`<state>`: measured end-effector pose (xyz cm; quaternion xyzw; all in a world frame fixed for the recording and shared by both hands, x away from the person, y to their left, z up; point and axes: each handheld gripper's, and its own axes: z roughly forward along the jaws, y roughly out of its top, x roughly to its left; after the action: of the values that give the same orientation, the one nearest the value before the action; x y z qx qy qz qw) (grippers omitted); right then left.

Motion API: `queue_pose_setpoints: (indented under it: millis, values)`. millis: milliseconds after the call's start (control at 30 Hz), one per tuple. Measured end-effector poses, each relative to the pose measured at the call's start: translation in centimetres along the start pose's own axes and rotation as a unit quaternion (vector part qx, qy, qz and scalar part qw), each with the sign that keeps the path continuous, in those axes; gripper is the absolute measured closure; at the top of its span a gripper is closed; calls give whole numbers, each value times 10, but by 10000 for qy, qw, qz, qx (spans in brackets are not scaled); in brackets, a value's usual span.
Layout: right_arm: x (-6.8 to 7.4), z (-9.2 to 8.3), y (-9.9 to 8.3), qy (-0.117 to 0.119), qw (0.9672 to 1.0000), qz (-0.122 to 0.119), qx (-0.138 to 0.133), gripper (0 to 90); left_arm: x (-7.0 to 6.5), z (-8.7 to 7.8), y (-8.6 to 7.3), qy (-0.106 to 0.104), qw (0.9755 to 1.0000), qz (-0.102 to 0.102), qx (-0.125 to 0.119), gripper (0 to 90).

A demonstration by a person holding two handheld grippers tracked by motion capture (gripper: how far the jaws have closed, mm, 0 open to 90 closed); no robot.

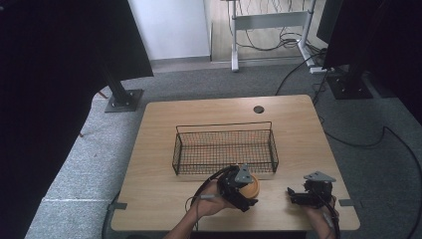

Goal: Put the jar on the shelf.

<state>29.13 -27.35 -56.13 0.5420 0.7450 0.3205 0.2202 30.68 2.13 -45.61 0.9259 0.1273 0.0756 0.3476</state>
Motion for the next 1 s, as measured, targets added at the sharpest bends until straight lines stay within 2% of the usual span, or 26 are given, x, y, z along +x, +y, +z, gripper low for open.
queue_pose_setpoints:
  millis: [400,833,1000]
  values:
    - [0,0,0,-2,10000,6,5,5,17,-19,8,54,10000,-33,-70,102]
    - [0,0,0,-11,10000,18,4,4,42,-33,10,182,9993,-274,-164,102]
    - [0,0,0,-12,10000,16,3,4,53,-35,11,328,9988,-328,-128,102]
